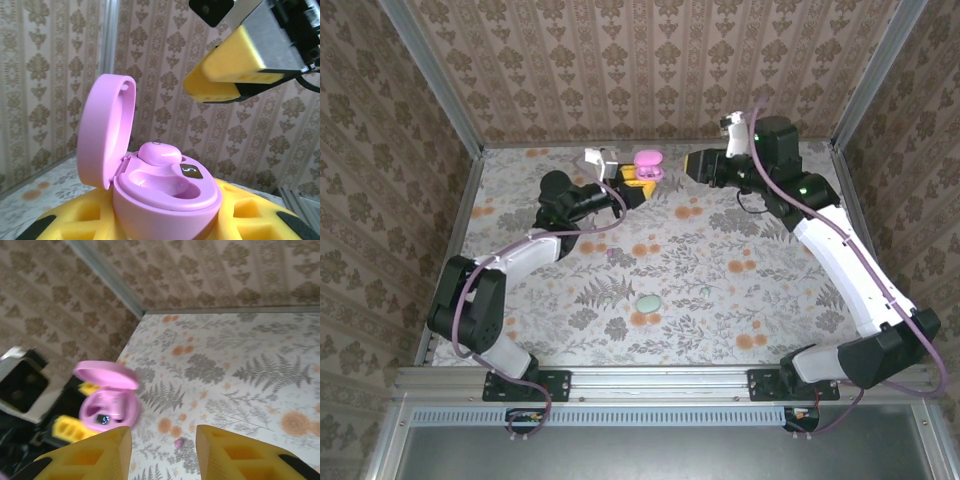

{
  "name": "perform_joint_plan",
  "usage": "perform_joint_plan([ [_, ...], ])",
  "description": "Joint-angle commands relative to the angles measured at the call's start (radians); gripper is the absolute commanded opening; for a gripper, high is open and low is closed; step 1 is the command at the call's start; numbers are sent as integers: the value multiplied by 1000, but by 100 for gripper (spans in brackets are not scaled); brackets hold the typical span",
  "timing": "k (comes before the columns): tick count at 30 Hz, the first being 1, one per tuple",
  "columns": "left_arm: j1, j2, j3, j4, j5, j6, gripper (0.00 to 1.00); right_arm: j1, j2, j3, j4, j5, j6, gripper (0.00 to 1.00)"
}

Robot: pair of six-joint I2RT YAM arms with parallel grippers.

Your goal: Insert wireless bluetooth earbuds into charging case

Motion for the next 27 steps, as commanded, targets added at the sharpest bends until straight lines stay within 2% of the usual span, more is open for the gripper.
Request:
perform_joint_plan([
  [1, 40, -88, -48, 8, -63, 47, 31, -28, 89, -16, -39, 71, 96, 40],
  [7, 70, -230, -125, -95, -137, 135, 31, -15, 343, 53, -122, -81, 156, 37],
  [15, 87, -417, -139, -361, -184, 300, 32, 135, 664, 227, -153, -166, 198, 37],
  [21, 89, -461, -136, -387, -185, 301, 32, 242, 814, 344, -171, -168, 232, 37],
  [27, 91, -463, -142, -357, -182, 270, 32, 297, 910, 422, -215, -125, 253, 37],
])
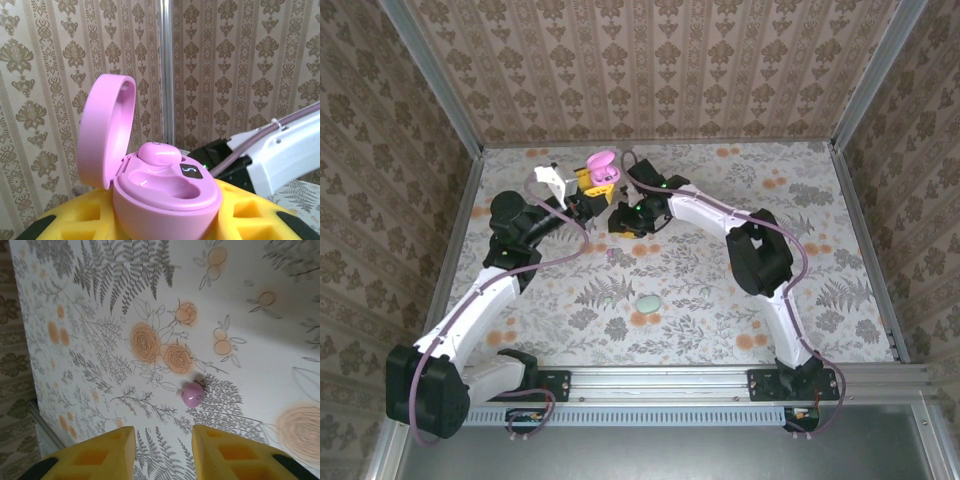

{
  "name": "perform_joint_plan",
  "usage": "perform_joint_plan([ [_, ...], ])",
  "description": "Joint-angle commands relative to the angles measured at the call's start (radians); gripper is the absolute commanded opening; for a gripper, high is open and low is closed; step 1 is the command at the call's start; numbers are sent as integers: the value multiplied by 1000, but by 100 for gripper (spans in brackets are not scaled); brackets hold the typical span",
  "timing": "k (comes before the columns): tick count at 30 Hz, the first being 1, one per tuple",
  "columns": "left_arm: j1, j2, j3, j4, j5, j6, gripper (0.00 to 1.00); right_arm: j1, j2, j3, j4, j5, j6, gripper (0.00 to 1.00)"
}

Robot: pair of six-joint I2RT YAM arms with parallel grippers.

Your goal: Insert wireless bluetooth earbuds into charging case

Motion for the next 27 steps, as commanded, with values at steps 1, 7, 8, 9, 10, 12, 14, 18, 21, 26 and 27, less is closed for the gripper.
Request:
perform_joint_plan([
  [1, 9, -17, -2, 5, -2, 1, 32, 12, 49, 47, -57, 16, 38, 37],
  [7, 10, -34, -7, 9, -30, 8, 32, 49, 143, 146, -122, 27, 36, 35],
  [8, 11, -36, -5, 5, -29, 10, 32, 55, 156, 166, -143, 38, 33, 35],
  [9, 11, -37, -6, 6, -28, 11, 32, 60, 170, 186, -164, 54, 26, 35],
  [10, 11, -38, -7, 5, -27, 10, 32, 67, 179, 203, -185, 72, 20, 35],
  [12, 11, -41, -11, 7, -28, 10, 32, 80, 200, 250, -244, 124, 6, 35],
  [14, 11, -46, -12, 7, -33, 10, 32, 89, 208, 265, -264, 160, 3, 35],
  [18, 11, -53, -14, 3, -38, 13, 32, 100, 214, 270, -268, 193, 12, 35],
  [21, 11, -54, -12, 2, -38, 14, 32, 101, 228, 284, -277, 190, 13, 35],
  [26, 10, -52, -11, 2, -33, 13, 32, 105, 249, 314, -314, 222, 3, 35],
  [27, 11, -51, -10, 2, -33, 13, 32, 107, 254, 321, -320, 229, 1, 35],
])
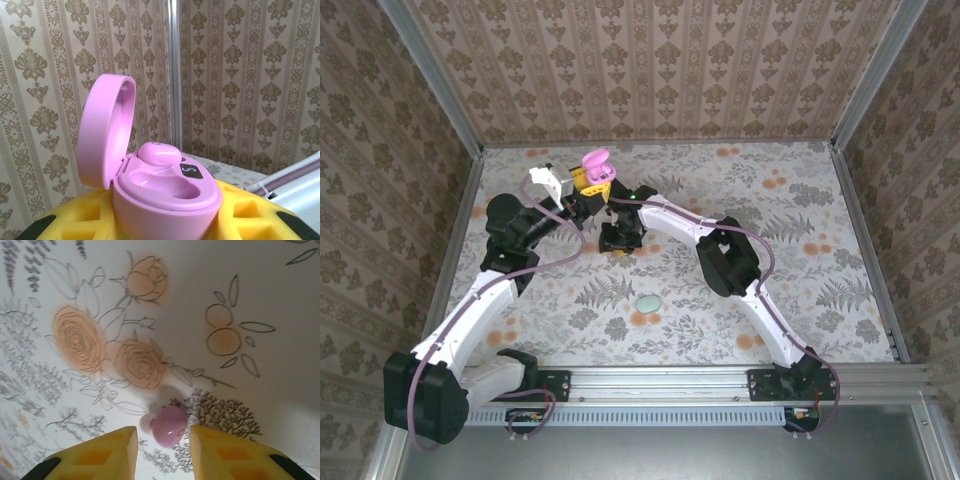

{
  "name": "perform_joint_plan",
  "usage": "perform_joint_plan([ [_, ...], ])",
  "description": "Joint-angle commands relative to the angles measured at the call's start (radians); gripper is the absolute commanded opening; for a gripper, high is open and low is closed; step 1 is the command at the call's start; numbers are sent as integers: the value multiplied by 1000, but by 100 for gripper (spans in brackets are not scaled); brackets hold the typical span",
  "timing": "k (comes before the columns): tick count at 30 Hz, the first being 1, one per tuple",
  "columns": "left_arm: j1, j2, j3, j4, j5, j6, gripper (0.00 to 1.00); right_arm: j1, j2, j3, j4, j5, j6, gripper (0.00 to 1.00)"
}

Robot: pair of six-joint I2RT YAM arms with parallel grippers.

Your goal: Insert wireless bluetooth earbuds into charging case

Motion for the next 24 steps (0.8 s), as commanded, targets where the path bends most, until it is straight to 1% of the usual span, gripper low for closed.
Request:
perform_joint_plan([
  [1, 6, -21, -2, 2, 0, 13, 32, 4, 30, 50, -73, 51, -13, 35],
  [9, 6, -21, -2, 3, -4, 10, 32, 13, 71, 110, -109, 70, -26, 34],
  [13, 6, -15, 1, 3, -2, 7, 32, 19, 101, 155, -163, 95, -48, 32],
  [16, 5, -10, 4, 5, -1, 7, 32, 23, 107, 156, -182, 119, -59, 32],
  [21, 3, -5, 8, 7, 1, 5, 32, 22, 93, 151, -224, 177, -89, 28],
  [24, -1, 1, 6, 7, -4, 5, 32, 9, 45, 94, -212, 203, -99, 25],
])
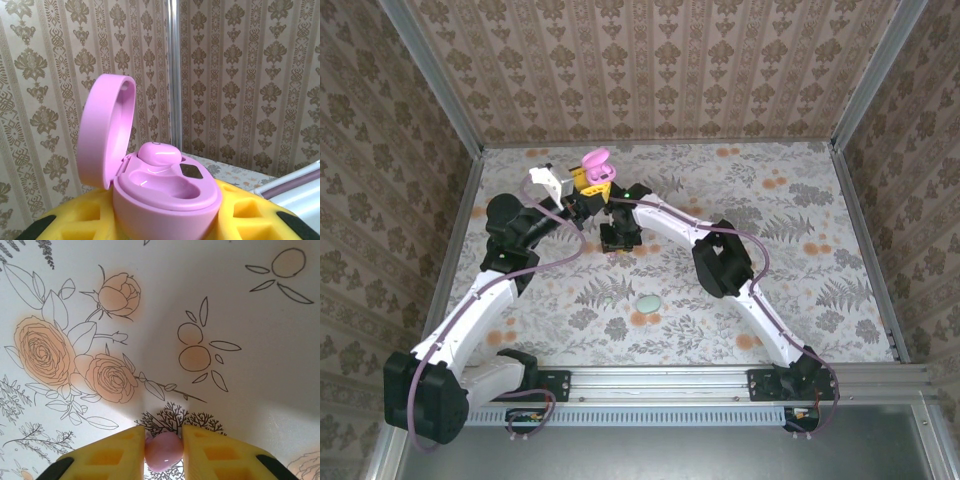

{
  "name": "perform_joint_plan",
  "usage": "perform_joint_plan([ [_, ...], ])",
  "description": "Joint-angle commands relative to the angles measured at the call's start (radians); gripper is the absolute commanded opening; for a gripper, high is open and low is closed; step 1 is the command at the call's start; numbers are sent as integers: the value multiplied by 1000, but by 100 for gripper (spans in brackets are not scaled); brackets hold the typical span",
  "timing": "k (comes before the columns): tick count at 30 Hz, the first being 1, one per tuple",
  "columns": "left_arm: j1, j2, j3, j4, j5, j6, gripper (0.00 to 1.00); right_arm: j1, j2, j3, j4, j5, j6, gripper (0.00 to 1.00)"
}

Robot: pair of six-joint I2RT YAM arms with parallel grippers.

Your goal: Insert wireless bluetooth earbuds into charging case

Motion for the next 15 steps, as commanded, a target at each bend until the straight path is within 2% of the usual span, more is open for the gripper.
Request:
perform_joint_plan([
  [1, -4, 2, 9, 7, -8, 6, 32, -13, -41, -72, -76, 84, -30, 25],
  [15, -52, 85, 42, 22, -8, 15, 32, -198, -443, -722, 161, 79, -26, 25],
])
